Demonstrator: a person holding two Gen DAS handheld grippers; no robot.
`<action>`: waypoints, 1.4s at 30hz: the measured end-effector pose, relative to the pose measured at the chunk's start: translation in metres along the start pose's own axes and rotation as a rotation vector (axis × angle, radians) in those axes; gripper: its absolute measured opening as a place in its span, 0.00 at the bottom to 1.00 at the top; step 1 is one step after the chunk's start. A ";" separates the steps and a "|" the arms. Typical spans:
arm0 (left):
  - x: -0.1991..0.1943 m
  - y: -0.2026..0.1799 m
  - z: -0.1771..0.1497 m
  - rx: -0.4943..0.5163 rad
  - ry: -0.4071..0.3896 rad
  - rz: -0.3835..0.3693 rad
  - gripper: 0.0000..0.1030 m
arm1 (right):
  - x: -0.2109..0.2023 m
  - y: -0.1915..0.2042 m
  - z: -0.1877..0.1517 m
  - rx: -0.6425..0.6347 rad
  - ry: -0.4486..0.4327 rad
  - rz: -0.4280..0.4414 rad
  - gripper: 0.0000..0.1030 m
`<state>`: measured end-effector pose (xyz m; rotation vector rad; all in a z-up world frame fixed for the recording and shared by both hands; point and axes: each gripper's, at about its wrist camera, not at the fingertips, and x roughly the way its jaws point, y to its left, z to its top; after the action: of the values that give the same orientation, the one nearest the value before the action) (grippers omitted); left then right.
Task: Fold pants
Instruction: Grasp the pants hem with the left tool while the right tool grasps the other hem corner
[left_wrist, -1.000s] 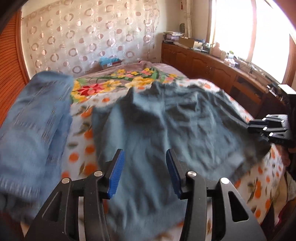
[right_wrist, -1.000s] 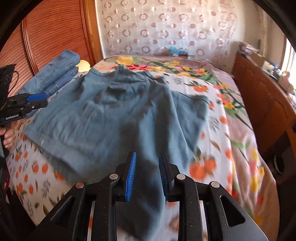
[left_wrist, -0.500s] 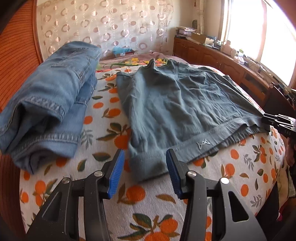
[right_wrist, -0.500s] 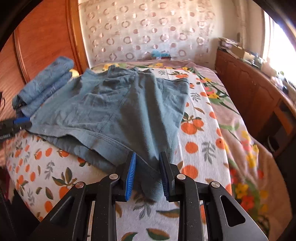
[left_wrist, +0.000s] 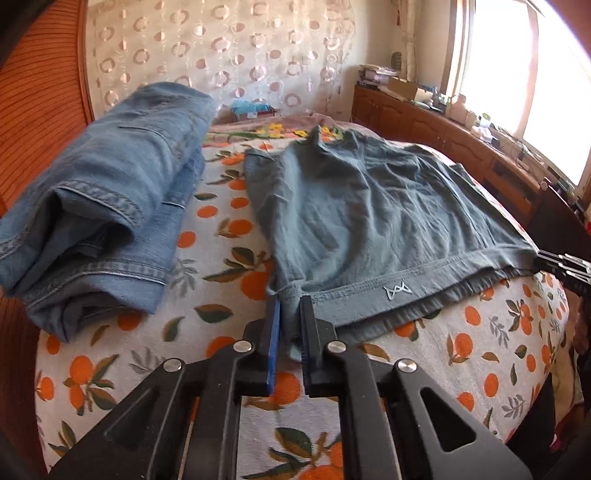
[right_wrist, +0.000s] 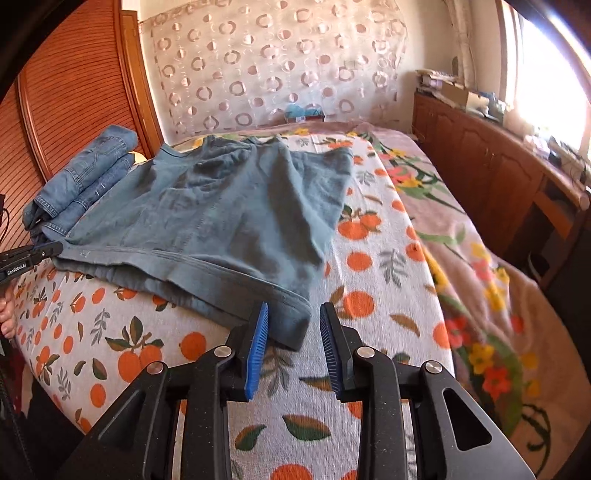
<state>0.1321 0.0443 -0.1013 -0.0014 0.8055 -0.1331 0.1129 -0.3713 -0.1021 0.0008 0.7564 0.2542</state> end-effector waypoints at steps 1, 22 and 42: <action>0.000 0.003 0.001 -0.009 -0.002 0.003 0.10 | 0.000 -0.001 -0.001 0.006 0.002 0.003 0.30; 0.012 0.008 -0.006 -0.011 0.022 0.011 0.11 | 0.017 0.000 0.013 0.138 -0.005 0.022 0.32; -0.015 -0.003 -0.010 0.001 -0.001 -0.043 0.09 | -0.013 -0.011 0.006 0.088 -0.021 0.090 0.05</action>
<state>0.1141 0.0434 -0.0977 -0.0176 0.8043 -0.1746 0.1106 -0.3843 -0.0897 0.1203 0.7466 0.3057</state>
